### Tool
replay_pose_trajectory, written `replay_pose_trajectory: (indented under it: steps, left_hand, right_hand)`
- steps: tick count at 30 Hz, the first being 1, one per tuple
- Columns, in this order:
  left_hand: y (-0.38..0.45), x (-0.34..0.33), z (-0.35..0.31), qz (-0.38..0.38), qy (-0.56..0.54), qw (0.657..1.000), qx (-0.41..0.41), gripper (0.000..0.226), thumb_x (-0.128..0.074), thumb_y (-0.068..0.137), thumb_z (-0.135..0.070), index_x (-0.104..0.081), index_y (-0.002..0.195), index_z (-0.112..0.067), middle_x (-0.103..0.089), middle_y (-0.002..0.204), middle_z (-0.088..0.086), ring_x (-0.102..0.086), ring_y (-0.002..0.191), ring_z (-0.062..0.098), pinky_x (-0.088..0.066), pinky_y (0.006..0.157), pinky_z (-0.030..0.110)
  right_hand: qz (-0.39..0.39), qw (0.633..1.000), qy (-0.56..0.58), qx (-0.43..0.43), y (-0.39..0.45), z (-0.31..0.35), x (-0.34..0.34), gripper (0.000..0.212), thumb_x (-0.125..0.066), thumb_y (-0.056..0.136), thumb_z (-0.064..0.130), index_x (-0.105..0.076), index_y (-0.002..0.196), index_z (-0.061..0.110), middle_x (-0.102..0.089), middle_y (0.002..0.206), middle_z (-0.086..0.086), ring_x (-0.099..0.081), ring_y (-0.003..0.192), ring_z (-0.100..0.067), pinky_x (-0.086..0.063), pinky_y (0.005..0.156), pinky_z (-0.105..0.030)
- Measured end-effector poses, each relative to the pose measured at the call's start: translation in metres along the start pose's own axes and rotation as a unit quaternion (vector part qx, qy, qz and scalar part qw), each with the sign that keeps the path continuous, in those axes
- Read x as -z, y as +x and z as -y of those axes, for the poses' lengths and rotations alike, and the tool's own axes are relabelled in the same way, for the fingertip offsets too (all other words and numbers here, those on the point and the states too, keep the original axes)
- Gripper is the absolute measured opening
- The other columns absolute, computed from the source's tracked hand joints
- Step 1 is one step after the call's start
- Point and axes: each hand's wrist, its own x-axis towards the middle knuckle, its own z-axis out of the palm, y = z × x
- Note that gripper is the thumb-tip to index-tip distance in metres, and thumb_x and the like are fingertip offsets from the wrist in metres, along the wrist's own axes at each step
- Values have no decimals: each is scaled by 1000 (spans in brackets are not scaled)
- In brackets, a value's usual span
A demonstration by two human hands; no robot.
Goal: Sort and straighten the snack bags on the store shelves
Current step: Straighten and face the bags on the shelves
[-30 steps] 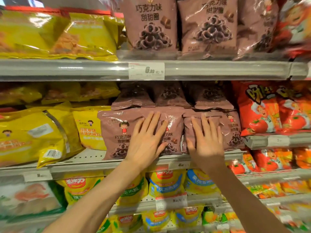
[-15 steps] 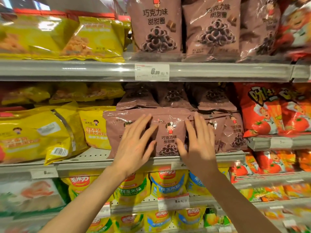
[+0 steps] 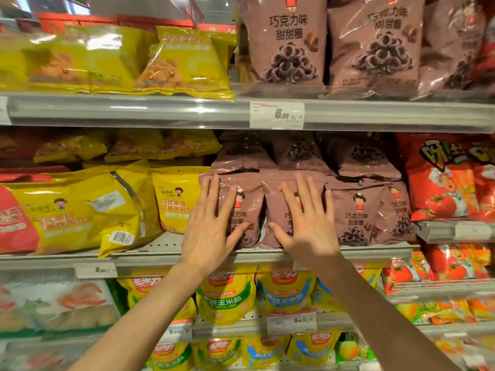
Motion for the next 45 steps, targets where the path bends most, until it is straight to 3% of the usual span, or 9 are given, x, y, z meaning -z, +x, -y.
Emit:
replay_pose_trajectory:
  steps: [3, 7, 11, 18, 25, 29, 38, 45]
  left_hand:
    - [2, -1, -2, 21, 19, 1000, 10, 79, -38, 103, -64, -13, 165, -23, 7, 173, 13, 10, 160, 31, -30, 122, 48]
    - [-1, 6, 6, 33, 10, 999, -11, 75, -34, 103, -61, -11, 166, -26, 9, 173, 11, 13, 160, 27, -15, 128, 50]
    - [-7, 17, 18, 8, -94, 995, -31, 66, -53, 103, -38, -29, 162, -21, -1, 174, 7, 6, 161, 24, -19, 127, 49]
    - [-18, 20, 25, -57, -130, 990, -19, 60, -69, 95, -19, -49, 151, -11, -26, 168, 14, -22, 157, 32, -21, 128, 45]
    - [-28, 21, 10, -82, -107, 991, -3, 51, -63, 93, -24, -57, 142, -12, -34, 163, 17, -28, 152, 37, -25, 121, 51]
    - [-20, 24, -17, -103, -79, 990, -60, 50, -65, 89, -21, -61, 138, -10, -45, 154, 20, -38, 144, 38, -32, 114, 55]
    - [-4, 12, -54, -64, -93, 989, -94, 50, -62, 93, -24, -59, 141, -12, -47, 155, 16, -44, 142, 36, -37, 113, 56]
    - [-25, 25, -44, -26, -126, 991, -41, 54, -66, 93, -23, -55, 144, -13, -49, 151, 11, -47, 139, 32, -40, 111, 49]
  right_hand:
    - [22, 1000, -7, -13, -2, 4, -1, 86, -46, 95, 63, -9, 164, 28, 11, 172, -5, 16, 158, -24, 0, 126, -58]
    - [21, 999, -6, -28, -6, 11, -1, 86, -42, 96, 67, -8, 164, 28, 11, 172, -7, 15, 158, -27, -1, 125, -60]
    - [-12, 999, 5, -46, -12, 20, 2, 83, -45, 95, 62, -18, 164, 24, 3, 172, -11, 7, 159, -29, -5, 125, -62]
    - [-72, 994, 48, -69, -26, 31, 11, 75, -54, 95, 49, -33, 159, 17, -6, 172, -14, 1, 159, -29, -6, 126, -58]
    - [-68, 993, 96, -20, -28, 17, 16, 68, -60, 98, 38, -35, 158, 16, -11, 171, -13, -3, 159, -29, -16, 124, -60]
    - [-119, 987, 112, 15, -30, 8, 21, 60, -62, 97, 28, -46, 151, 8, -22, 168, -15, -16, 158, -32, -25, 120, -60]
    - [-173, 977, 118, 41, -45, -11, 30, 53, -67, 96, 21, -54, 143, -1, -35, 162, -20, -29, 153, -35, -35, 115, -59]
    - [-144, 979, 144, -5, -58, -1, 29, 58, -67, 95, 27, -51, 146, 3, -37, 162, -18, -32, 152, -35, -28, 121, -55]
